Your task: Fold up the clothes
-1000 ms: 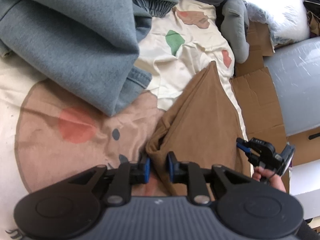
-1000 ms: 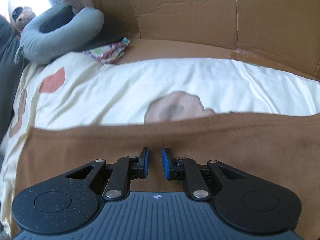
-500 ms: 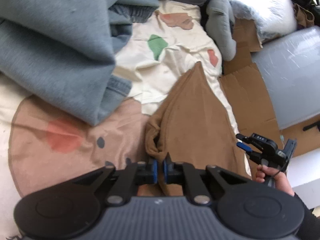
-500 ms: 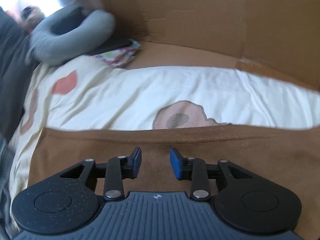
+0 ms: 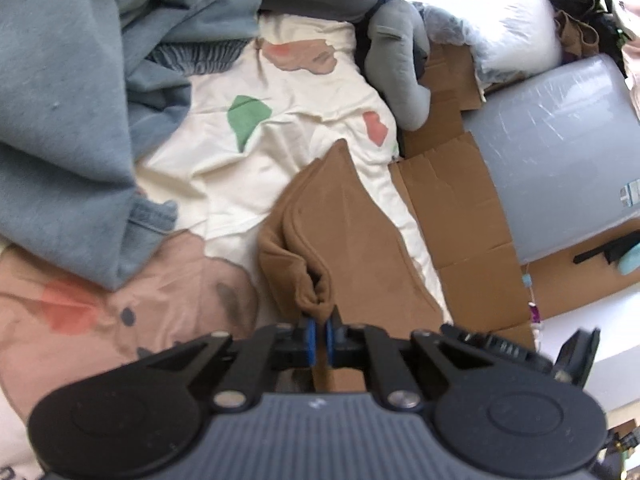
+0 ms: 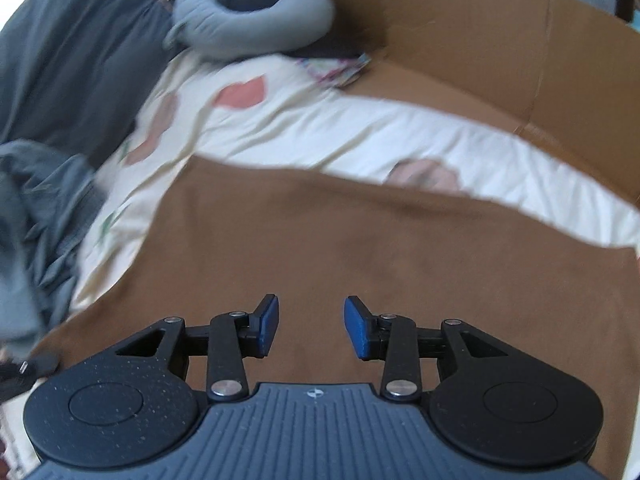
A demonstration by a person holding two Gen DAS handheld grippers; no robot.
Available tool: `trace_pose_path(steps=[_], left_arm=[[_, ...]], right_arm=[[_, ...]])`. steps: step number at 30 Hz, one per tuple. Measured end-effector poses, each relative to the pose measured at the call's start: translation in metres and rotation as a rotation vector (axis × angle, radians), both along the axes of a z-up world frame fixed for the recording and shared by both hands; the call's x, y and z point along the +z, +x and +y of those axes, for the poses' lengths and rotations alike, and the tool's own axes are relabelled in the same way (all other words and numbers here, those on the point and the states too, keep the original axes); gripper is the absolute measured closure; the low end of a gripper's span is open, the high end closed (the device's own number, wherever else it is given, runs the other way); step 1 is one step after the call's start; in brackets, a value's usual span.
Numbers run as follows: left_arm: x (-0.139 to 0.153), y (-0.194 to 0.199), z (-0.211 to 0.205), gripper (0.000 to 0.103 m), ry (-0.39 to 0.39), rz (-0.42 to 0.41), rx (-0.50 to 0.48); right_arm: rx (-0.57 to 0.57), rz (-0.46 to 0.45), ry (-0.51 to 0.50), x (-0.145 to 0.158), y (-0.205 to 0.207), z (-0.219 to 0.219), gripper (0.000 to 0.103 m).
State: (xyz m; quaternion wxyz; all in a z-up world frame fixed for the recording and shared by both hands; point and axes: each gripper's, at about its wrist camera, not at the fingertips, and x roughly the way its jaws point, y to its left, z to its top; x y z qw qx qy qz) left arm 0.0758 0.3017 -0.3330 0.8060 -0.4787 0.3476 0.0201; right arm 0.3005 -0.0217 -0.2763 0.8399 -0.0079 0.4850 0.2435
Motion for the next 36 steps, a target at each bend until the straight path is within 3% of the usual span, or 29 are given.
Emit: trace_pose_path(steps=[8,17,23,30,36], left_arm=[[0.016,0.019,-0.01,0.098,0.036,0.021,-0.052],[0.027,0.036,-0.022,0.098,0.09,0.077,-0.107],[0.033,0.043,-0.03,0.098,0.085,0.076,-0.125],[0.036,0.049,-0.032,0.098,0.062,0.06,-0.131],[0.034,0.047,-0.03,0.098,0.01,0.052,-0.116]], right_arm=[[0.085,0.037,0.057,0.003,-0.049,0.027,0.057],[0.226,0.002,0.1,0.011,-0.084,0.057,0.05],[0.317,0.0,0.108,0.006,-0.106,0.078,0.05],[0.411,-0.065,0.108,0.013,-0.126,0.102,0.045],[0.43,-0.114,0.087,0.009,-0.126,0.122,0.044]])
